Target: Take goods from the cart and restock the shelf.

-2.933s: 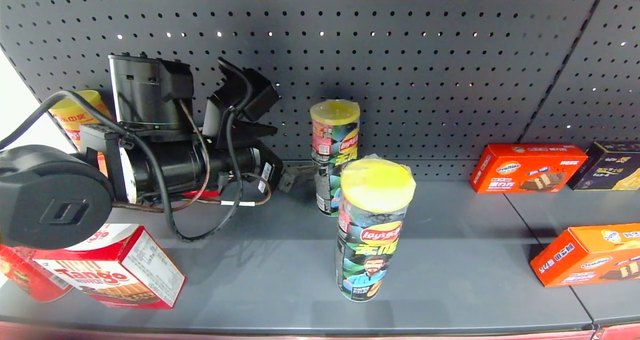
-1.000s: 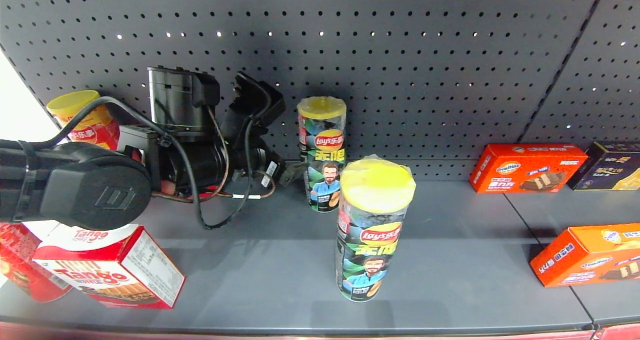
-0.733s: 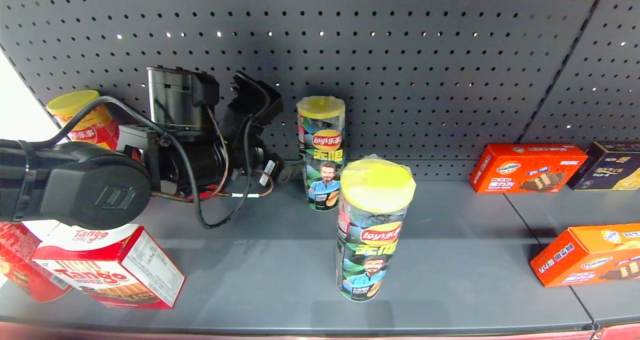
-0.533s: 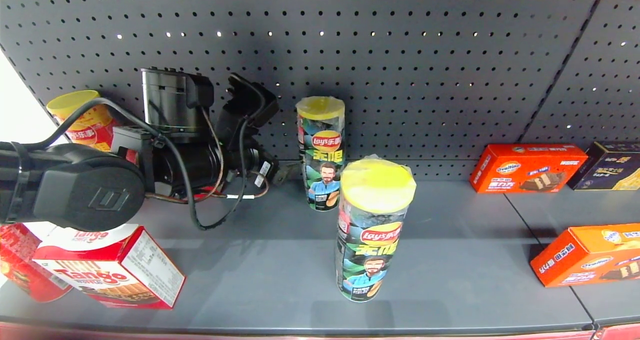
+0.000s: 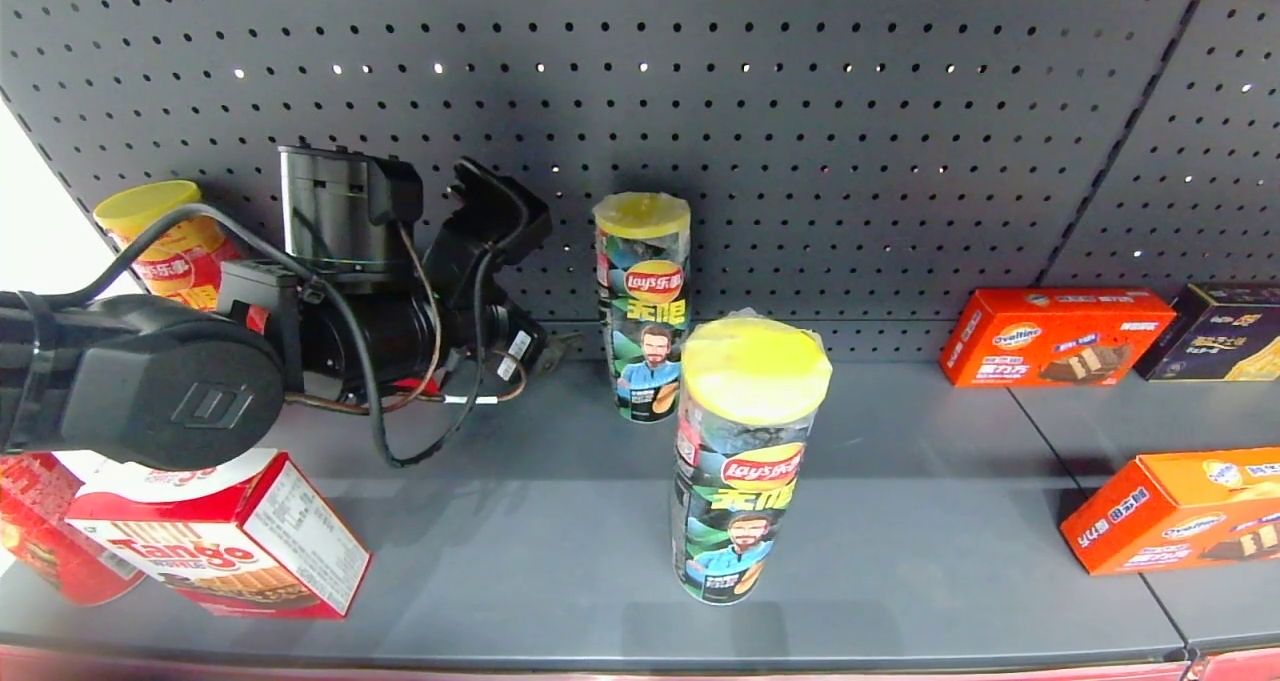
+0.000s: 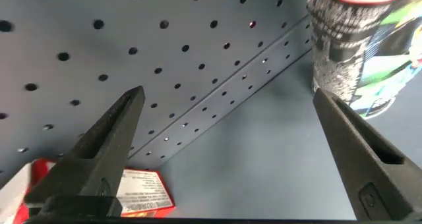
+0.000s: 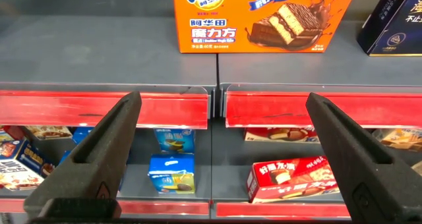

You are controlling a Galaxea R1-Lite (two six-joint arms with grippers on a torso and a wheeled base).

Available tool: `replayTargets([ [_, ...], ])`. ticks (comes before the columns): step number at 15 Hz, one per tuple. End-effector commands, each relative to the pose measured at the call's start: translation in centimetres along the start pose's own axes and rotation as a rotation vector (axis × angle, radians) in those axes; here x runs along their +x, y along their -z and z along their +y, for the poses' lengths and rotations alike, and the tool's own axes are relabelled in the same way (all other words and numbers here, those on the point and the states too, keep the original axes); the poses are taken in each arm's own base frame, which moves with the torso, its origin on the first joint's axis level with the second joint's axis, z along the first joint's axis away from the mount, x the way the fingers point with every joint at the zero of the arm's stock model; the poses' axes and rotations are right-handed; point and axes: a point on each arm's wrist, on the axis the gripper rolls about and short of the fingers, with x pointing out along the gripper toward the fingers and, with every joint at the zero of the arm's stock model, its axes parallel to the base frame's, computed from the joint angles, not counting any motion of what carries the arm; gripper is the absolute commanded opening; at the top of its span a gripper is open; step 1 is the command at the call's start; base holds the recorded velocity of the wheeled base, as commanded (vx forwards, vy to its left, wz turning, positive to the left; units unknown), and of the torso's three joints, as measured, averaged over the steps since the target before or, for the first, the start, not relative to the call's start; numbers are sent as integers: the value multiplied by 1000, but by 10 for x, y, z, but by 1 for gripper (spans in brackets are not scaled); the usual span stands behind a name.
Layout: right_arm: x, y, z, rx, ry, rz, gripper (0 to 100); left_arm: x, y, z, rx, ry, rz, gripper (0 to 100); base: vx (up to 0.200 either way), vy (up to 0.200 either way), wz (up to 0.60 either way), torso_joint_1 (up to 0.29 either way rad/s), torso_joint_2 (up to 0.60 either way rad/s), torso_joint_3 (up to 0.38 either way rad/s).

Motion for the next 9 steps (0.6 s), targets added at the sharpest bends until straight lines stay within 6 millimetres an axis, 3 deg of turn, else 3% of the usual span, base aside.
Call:
replayTargets([
  [1, 0, 0, 0, 0, -1, 1, 100, 10, 2, -3, 0, 7, 12, 100, 0, 0, 0, 0, 0, 0],
  [9, 0, 0, 0, 0, -1, 1, 100, 27, -3, -15, 10, 35, 3, 100, 0, 0, 0, 0, 0, 0],
])
